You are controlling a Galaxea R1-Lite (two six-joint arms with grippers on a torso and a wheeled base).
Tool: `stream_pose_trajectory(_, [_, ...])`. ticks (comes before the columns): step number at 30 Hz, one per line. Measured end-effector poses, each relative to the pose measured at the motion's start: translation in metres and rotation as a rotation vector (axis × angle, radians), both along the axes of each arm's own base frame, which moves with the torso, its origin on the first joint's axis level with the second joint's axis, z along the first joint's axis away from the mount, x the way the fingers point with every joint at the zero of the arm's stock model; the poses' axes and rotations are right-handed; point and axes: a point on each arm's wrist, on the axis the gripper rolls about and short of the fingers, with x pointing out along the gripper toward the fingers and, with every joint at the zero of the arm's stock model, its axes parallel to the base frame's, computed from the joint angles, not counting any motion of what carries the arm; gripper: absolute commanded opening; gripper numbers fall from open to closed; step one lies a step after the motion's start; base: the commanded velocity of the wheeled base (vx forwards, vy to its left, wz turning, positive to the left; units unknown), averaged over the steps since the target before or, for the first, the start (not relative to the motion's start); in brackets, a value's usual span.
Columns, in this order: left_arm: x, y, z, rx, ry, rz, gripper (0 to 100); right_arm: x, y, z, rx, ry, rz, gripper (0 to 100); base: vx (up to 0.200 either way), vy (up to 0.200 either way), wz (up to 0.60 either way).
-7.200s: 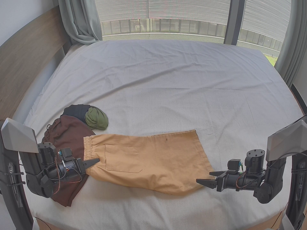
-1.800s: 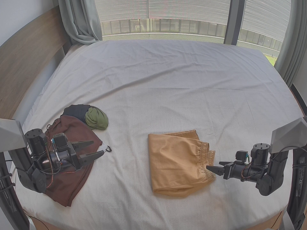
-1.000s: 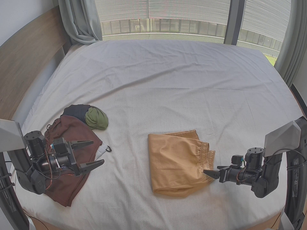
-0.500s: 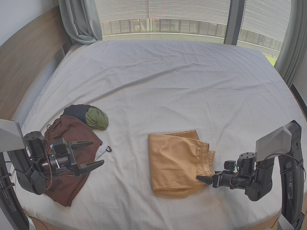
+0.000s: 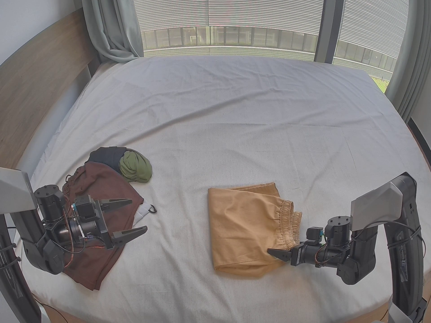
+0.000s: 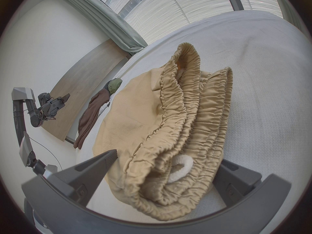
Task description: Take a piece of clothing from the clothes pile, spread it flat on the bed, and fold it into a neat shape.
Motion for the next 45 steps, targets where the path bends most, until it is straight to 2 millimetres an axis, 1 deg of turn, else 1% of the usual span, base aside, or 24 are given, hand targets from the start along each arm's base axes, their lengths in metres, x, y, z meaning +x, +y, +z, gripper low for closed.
stream_pose_trajectory(10, [0.000, 0.002, 0.000, 0.002, -0.003, 0.008, 100, 0.000, -0.001, 0.000, 0.001, 0.001, -0.001, 100, 0.000, 0.000, 0.00])
stream_pose_trajectory(11, [0.000, 0.002, 0.000, 0.002, -0.003, 0.008, 100, 0.000, -0.001, 0.000, 0.001, 0.000, -0.002, 0, 0.000, 0.000, 0.00])
stream_pose_trajectory(29, [-0.001, 0.001, -0.002, 0.000, 0.005, -0.004, 100, 0.002, -0.003, 0.000, 0.008, 0.003, -0.015, 0, 0.000, 0.000, 0.00])
stream_pose_trajectory(32, [-0.001, 0.001, -0.004, -0.001, 0.011, -0.009, 100, 0.003, -0.002, 0.003, 0.012, -0.002, -0.017, 0, 0.000, 0.000, 0.00])
stream_pose_trajectory(36, [0.000, 0.001, -0.005, -0.002, 0.015, -0.010, 100, 0.003, -0.001, 0.016, 0.029, -0.027, -0.013, 0, 0.000, 0.000, 0.00])
stream_pose_trajectory(45, [-0.001, -0.001, -0.007, -0.002, 0.025, -0.019, 100, -0.001, 0.013, 0.065, 0.115, -0.113, 0.012, 0, 0.000, 0.000, 0.00])
